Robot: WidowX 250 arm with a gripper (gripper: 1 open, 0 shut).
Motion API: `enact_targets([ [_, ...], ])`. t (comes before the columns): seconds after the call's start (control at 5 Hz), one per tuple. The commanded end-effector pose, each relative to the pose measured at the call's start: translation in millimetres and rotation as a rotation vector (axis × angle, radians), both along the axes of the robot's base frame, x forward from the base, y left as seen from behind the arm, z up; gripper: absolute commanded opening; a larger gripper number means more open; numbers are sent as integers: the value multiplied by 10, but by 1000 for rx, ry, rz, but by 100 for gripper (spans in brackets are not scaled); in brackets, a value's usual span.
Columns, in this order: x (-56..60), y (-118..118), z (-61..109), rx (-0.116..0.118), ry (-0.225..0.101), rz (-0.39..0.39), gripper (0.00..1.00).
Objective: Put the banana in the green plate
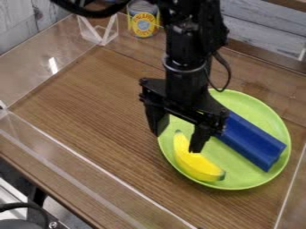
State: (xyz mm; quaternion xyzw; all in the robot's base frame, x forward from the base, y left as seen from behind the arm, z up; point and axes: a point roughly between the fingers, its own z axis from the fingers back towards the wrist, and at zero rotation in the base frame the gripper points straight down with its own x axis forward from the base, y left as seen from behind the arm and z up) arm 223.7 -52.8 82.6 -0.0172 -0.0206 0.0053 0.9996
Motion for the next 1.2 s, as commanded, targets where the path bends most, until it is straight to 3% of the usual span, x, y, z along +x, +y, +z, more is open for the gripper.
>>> enact_targets([
  [0.0, 37, -44, 50, -17, -53, 32, 100],
  [0.6, 48, -109, -130, -50, -63, 182, 100],
  [1.0, 68, -145, -273, -89, -85, 352, 100],
])
